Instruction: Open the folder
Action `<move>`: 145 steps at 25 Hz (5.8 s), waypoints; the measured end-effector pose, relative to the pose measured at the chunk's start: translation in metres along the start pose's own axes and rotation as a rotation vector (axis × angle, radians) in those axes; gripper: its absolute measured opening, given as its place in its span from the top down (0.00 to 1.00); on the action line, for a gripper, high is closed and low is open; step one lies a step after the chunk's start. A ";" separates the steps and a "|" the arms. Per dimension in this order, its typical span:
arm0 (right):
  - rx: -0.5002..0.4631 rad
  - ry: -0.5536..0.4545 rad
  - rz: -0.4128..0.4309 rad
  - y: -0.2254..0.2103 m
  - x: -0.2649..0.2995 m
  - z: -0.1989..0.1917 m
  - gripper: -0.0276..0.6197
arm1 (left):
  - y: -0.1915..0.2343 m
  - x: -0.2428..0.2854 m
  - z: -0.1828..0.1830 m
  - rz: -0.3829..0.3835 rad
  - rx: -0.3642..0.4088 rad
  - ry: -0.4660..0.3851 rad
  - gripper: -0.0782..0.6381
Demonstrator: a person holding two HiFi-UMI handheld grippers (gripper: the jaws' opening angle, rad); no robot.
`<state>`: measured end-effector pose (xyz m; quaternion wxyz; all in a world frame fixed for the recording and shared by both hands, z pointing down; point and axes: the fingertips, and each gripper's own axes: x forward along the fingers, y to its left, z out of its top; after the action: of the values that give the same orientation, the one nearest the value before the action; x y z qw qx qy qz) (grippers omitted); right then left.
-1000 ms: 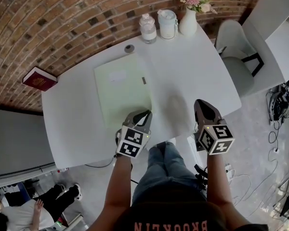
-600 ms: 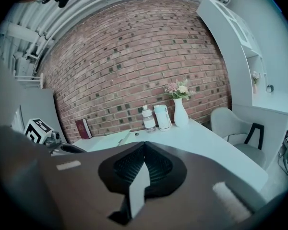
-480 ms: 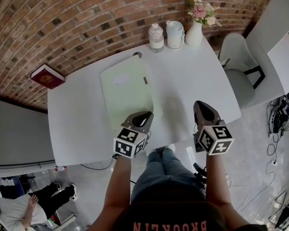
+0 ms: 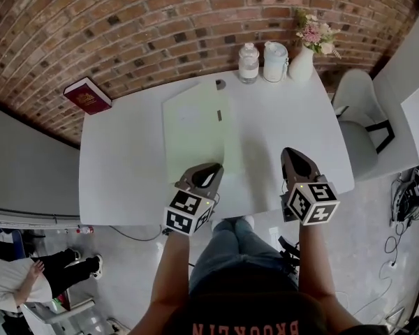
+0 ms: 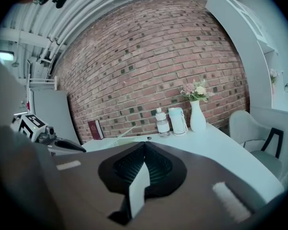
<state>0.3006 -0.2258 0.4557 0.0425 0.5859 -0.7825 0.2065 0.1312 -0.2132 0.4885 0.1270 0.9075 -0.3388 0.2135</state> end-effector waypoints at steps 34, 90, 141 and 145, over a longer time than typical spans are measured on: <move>-0.079 -0.053 0.110 0.143 0.030 0.019 0.96 | 0.102 -0.166 0.013 0.239 0.053 -0.193 0.89; -0.110 0.130 0.026 0.246 0.101 -0.066 0.96 | 0.334 -0.225 -0.228 0.518 0.073 0.403 0.75; -0.183 0.069 0.082 0.230 0.095 -0.028 0.96 | 0.310 -0.244 -0.153 0.579 -0.193 0.161 0.82; -0.179 0.032 0.097 0.211 0.088 -0.008 0.96 | 0.295 -0.239 -0.126 0.609 -0.196 0.107 0.82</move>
<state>0.0745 -0.2536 0.4325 0.0972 0.5379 -0.8244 0.1468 -0.2671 -0.2497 0.5107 0.1619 0.7352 -0.6066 0.2555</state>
